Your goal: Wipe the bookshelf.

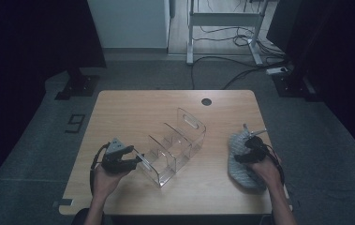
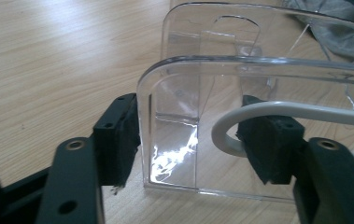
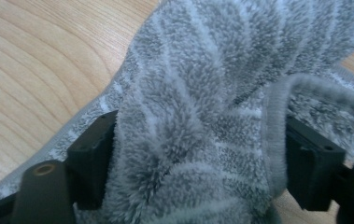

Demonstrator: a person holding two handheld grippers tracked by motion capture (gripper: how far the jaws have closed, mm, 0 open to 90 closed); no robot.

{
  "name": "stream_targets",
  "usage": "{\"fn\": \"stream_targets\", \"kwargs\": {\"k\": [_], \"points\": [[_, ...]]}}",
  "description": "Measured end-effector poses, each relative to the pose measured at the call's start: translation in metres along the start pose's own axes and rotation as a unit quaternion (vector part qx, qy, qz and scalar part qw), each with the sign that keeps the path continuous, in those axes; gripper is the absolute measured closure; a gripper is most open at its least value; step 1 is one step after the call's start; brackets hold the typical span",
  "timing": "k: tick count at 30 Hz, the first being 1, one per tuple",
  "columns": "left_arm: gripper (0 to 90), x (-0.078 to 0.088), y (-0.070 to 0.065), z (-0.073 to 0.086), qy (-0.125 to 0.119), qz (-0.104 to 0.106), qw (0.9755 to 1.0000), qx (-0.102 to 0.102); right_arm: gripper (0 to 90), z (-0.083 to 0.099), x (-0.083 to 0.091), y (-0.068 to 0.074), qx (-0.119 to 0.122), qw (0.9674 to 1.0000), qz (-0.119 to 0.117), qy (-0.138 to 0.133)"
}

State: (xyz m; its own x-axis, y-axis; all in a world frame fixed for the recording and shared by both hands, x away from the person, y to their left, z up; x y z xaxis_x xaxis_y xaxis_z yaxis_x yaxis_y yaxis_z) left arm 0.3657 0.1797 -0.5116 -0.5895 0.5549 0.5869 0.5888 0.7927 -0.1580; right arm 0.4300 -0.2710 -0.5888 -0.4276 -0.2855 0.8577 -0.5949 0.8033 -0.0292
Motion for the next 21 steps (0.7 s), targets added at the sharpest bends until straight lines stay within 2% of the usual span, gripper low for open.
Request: {"fn": "stream_targets", "kwargs": {"k": [5, 7, 10, 14, 19, 21], "points": [[40.8, 0.0, 0.0, 0.001, -0.001, -0.001, 1.0, 0.004, 46.9, 0.0, 0.003, 0.001, -0.03, 0.9995, 0.005, -0.006], [41.0, 0.0, 0.0, 0.001, -0.002, 0.0, 1.0, 0.005, 55.2, 0.001, 0.005, 0.001, -0.054, 0.9985, 0.005, -0.007], [42.5, 0.001, 0.0, 0.001, -0.003, 0.001, 1.0, 0.008, 62.9, 0.002, 0.007, 0.001, -0.07, 0.9976, -0.002, -0.006], [43.1, 0.001, 0.0, 0.001, -0.004, 0.0, 1.0, 0.006, 66.2, 0.003, 0.011, 0.001, -0.074, 0.9971, -0.009, -0.016], [43.5, 0.002, -0.001, 0.002, -0.003, 0.0, 1.0, 0.002, 66.3, -0.002, 0.027, 0.001, -0.069, 0.9965, -0.005, -0.048], [43.6, 0.003, -0.002, 0.002, -0.002, 0.0, 1.0, -0.001, 66.3, -0.005, 0.035, 0.003, -0.06, 0.9963, -0.006, -0.062]]}}
Point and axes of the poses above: each handheld gripper's, and its own axes: x roughly backward along the jaws, z roughly out of its underside, y roughly to its left, the point moved 7 cm from there along -x, roughly forward along the jaws, and after that the axes turned 6 degrees about x, right-handed, at the moved point
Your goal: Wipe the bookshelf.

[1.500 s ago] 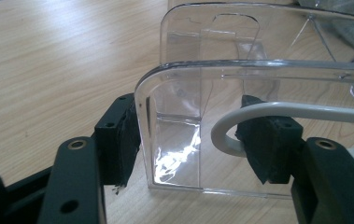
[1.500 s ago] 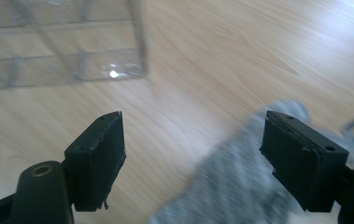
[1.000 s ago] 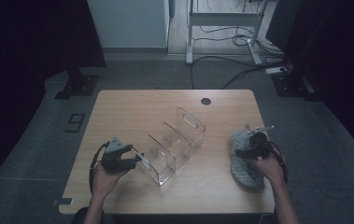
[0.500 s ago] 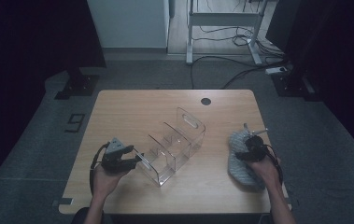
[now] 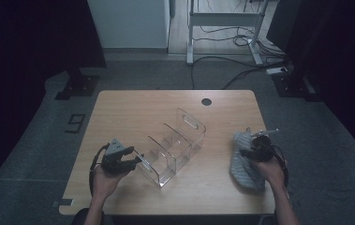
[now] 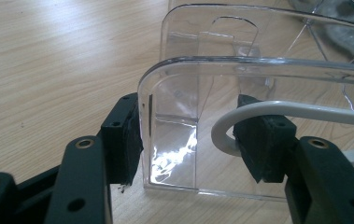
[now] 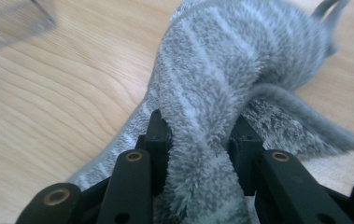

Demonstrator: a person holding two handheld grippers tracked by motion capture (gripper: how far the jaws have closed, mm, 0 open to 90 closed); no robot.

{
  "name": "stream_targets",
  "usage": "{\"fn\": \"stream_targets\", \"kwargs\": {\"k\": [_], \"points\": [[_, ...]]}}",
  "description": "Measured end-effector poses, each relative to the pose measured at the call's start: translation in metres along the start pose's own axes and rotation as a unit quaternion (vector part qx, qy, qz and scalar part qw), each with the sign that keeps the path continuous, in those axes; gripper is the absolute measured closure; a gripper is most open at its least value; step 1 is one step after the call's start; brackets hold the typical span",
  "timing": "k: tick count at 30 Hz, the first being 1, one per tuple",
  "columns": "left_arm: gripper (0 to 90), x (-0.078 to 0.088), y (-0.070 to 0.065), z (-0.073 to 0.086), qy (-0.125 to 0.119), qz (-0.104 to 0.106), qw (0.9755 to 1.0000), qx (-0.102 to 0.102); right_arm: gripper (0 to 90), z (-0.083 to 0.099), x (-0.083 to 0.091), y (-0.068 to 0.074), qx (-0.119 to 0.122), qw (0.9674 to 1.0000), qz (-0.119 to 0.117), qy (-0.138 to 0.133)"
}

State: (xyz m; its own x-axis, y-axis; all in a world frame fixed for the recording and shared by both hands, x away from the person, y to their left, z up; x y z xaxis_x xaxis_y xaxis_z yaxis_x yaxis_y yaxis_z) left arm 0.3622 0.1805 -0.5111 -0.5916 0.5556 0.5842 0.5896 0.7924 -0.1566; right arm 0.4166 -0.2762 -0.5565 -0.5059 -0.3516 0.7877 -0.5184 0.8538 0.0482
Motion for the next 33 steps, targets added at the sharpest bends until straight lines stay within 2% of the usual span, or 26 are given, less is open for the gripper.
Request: {"fn": "stream_targets", "kwargs": {"k": [8, 15, 19, 26, 31, 33], "points": [[43.9, 0.002, -0.002, 0.001, 0.004, 0.004, 1.0, -0.007, 65.9, -0.019, 0.018, 0.018, 0.025, 0.9986, -0.014, -0.045], [43.9, 0.004, -0.002, 0.003, 0.007, 0.01, 0.9999, -0.011, 65.1, -0.041, 0.025, 0.048, 0.063, 0.9948, -0.036, -0.072], [43.9, 0.005, -0.002, 0.004, 0.008, 0.014, 0.9998, -0.013, 64.7, -0.052, 0.021, 0.062, 0.082, 0.9932, -0.042, -0.071], [43.9, 0.007, -0.002, 0.005, 0.009, 0.019, 0.9997, -0.015, 64.6, -0.071, 0.007, 0.079, 0.095, 0.9918, -0.057, -0.065], [43.9, 0.007, -0.003, 0.005, 0.011, 0.02, 0.9996, -0.016, 64.8, -0.077, 0.0, 0.095, 0.116, 0.9886, -0.066, -0.07], [43.9, 0.007, -0.003, 0.005, 0.01, 0.019, 0.9996, -0.016, 65.0, -0.079, -0.001, 0.101, 0.121, 0.9868, -0.077, -0.076]]}}
Point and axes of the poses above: each handheld gripper's, and its own axes: x roughly backward along the jaws, z roughly out of its underside, y roughly to its left, the point moved 7 cm from there along -x, roughly forward along the jaws, and after that the axes turned 6 degrees about x, right-handed, at the moved point
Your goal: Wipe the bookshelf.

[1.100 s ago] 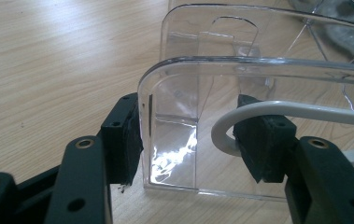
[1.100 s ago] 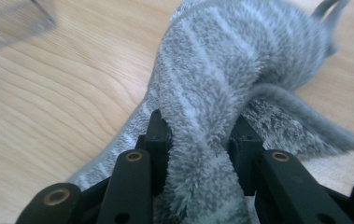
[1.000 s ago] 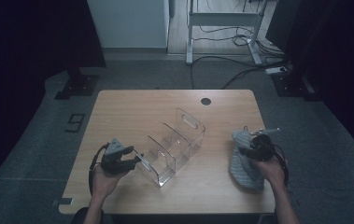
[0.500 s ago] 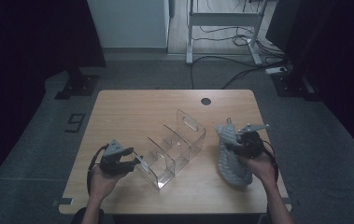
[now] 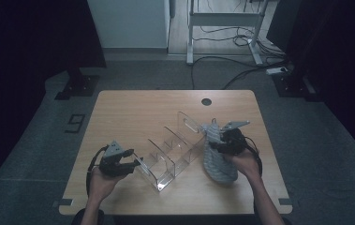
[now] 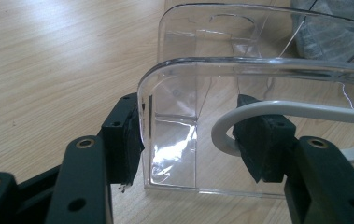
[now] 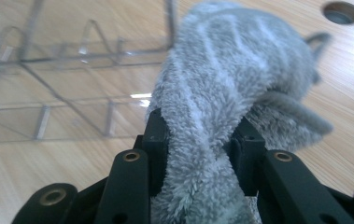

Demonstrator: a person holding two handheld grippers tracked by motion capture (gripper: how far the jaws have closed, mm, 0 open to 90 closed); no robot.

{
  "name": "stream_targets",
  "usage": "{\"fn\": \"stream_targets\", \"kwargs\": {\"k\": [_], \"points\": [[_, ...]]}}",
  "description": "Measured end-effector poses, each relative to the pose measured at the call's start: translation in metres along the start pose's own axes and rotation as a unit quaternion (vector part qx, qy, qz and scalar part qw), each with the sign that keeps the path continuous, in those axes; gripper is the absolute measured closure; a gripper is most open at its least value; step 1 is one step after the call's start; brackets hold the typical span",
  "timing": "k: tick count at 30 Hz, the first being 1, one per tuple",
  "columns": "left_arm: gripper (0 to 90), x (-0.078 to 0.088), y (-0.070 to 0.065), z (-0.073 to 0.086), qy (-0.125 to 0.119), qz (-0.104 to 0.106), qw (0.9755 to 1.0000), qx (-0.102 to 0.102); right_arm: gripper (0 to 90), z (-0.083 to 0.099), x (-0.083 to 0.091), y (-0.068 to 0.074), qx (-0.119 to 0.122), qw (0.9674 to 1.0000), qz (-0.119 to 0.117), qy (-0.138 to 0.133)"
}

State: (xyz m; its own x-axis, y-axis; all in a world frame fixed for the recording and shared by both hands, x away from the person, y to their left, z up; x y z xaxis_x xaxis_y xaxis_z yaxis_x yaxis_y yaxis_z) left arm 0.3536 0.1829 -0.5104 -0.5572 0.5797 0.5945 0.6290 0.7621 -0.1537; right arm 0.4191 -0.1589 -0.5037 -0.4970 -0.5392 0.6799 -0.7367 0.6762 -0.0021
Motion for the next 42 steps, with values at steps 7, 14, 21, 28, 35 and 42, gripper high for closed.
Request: {"fn": "stream_targets", "kwargs": {"k": [7, 14, 21, 28, 35, 42], "points": [[43.9, -0.001, -0.001, 0.0, 0.002, 0.001, 1.0, -0.002, 65.8, -0.006, -0.005, 0.013, 0.02, 0.9998, -0.008, -0.004], [43.9, -0.001, -0.003, -0.001, 0.003, 0.0, 1.0, -0.002, 66.1, -0.006, -0.011, 0.022, 0.031, 0.9994, -0.016, -0.001], [43.9, -0.002, -0.005, -0.001, 0.004, -0.001, 1.0, -0.003, 66.1, -0.007, -0.016, 0.035, 0.057, 0.998, -0.024, 0.009], [43.9, -0.004, -0.006, -0.002, 0.003, -0.006, 1.0, 0.0, 66.0, -0.01, -0.018, 0.048, 0.071, 0.9967, -0.037, 0.011], [43.9, -0.005, -0.006, -0.003, 0.002, -0.011, 0.9999, 0.003, 66.0, -0.014, -0.019, 0.063, 0.091, 0.9945, -0.051, 0.013], [43.9, -0.006, -0.006, -0.004, 0.0, -0.016, 0.9999, 0.007, 66.0, -0.018, -0.02, 0.076, 0.104, 0.9924, -0.066, 0.012]]}}
Point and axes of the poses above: each handheld gripper's, and its own axes: x roughly backward along the jaws, z roughly out of its underside, y roughly to its left, the point moved 7 cm from there along -x, roughly forward along the jaws, and after that the axes turned 6 degrees about x, right-handed, at the moved point
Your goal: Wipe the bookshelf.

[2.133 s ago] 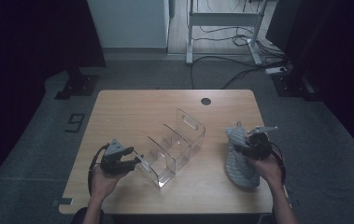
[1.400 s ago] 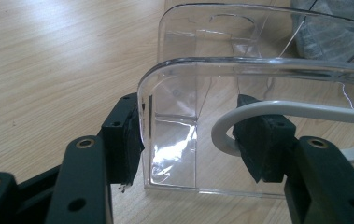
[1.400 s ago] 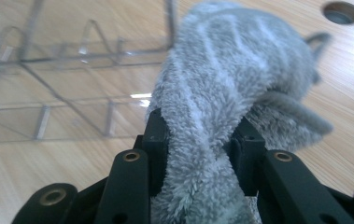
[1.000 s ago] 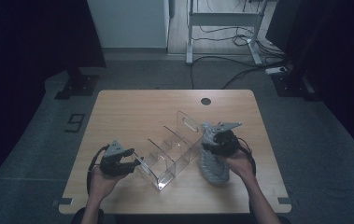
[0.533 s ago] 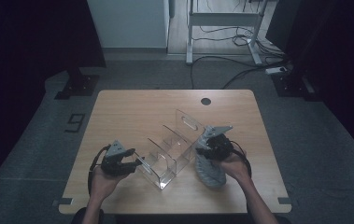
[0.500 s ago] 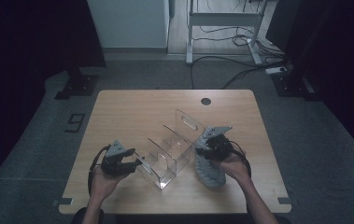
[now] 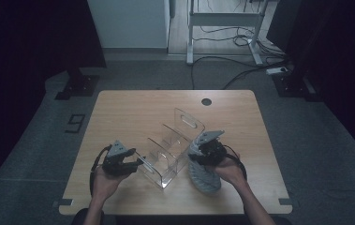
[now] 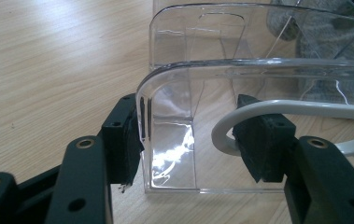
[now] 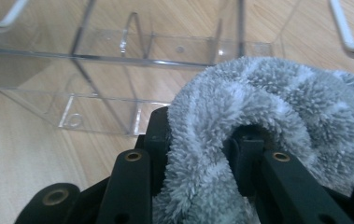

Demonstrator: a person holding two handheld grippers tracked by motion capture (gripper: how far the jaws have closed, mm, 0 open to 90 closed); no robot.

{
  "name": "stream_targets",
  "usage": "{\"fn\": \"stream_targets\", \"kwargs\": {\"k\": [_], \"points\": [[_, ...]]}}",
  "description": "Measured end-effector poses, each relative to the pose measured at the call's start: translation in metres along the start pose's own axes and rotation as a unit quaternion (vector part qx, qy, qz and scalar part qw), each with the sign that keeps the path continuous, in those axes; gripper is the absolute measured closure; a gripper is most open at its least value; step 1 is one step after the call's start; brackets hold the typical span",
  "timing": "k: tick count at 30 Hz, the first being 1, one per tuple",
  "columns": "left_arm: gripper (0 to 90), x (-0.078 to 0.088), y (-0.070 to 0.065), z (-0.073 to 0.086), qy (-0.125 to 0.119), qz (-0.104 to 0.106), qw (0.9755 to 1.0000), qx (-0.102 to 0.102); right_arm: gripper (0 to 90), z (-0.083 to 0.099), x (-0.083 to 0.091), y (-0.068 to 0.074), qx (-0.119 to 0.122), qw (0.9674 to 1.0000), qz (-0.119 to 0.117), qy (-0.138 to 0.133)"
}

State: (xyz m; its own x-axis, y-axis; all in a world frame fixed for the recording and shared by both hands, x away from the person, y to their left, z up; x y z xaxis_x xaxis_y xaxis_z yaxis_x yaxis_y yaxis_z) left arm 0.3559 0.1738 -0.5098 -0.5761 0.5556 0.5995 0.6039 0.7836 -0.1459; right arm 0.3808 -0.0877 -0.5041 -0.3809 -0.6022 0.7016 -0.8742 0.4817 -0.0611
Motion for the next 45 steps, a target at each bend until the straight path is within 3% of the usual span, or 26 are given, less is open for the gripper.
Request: {"fn": "stream_targets", "kwargs": {"k": [18, 45], "points": [[43.8, -0.003, 0.002, -0.002, -0.007, -0.021, 0.9996, 0.015, 66.0, -0.016, -0.006, 0.039, 0.034, 0.9983, -0.048, -0.003], [43.7, -0.002, 0.003, -0.002, -0.003, -0.044, 0.9988, 0.022, 65.8, -0.03, -0.015, 0.11, 0.09, 0.9863, -0.138, 0.003]]}}
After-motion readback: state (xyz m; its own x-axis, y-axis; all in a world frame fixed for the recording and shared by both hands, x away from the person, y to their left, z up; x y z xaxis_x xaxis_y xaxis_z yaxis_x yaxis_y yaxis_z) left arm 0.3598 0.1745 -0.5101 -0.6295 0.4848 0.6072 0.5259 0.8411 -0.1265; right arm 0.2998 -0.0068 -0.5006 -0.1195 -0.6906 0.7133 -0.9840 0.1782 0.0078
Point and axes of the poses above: each handheld gripper's, and its own axes: x roughly backward along the jaws, z roughly out of its underside, y roughly to its left, the point moved 7 cm from there along -x, roughly forward along the jaws, and after that the axes turned 6 degrees about x, right-handed, at the moved point
